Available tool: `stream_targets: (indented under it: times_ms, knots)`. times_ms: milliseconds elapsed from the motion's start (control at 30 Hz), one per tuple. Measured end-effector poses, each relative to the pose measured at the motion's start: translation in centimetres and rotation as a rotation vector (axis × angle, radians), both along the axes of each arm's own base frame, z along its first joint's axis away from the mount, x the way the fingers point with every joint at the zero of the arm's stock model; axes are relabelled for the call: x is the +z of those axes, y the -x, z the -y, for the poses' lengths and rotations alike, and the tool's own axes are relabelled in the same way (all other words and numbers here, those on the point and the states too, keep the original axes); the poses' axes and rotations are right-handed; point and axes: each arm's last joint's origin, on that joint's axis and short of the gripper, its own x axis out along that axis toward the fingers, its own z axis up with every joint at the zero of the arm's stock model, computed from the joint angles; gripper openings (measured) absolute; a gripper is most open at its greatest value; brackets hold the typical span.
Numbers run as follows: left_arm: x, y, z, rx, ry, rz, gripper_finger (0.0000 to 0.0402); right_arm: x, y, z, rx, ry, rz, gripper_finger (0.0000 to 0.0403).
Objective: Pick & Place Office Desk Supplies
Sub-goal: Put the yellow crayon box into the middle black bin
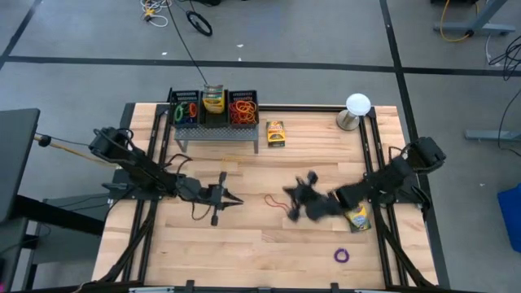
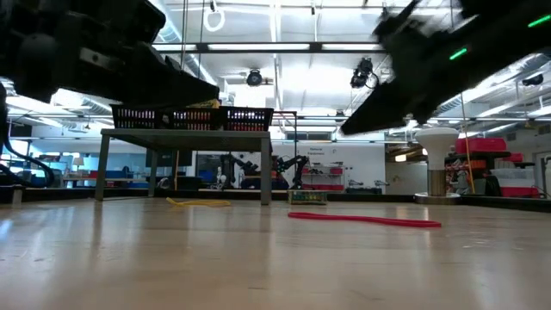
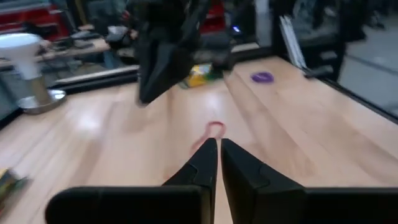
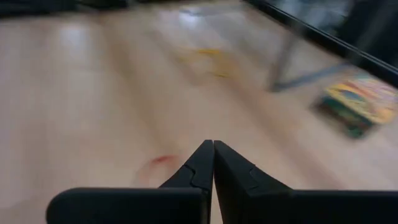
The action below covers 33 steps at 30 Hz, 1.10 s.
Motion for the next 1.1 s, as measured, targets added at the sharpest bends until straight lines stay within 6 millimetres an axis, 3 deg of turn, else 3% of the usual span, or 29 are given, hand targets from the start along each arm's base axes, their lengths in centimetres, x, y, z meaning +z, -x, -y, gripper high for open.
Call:
stream_targets:
  times_ms: [167,333,533,667,1100]
  knots:
    - [-0.8,1.7,-2.2,0.047,0.081,0.071,0.0024,0.3,-2.0,7.0,-0.065,0.049,-0.126,0.0029]
    - [-1.4,3.1,-3.0,0.071,0.116,0.071,0.0024,1.1,-4.1,11.4,-0.106,0.131,-0.325,0.0070]
    - [-1.4,3.0,-2.9,0.077,0.119,0.070,0.0024,-0.9,-7.3,13.7,-0.003,0.203,-0.598,0.0114]
    - [-1.5,3.0,-2.9,0.073,0.116,0.063,0.0024,-1.6,-8.6,15.1,0.009,0.230,-0.684,0.0123]
    - [-1.9,3.1,-2.9,0.077,0.107,0.019,0.0025,-3.2,-8.6,18.3,0.054,0.175,-0.745,0.0112]
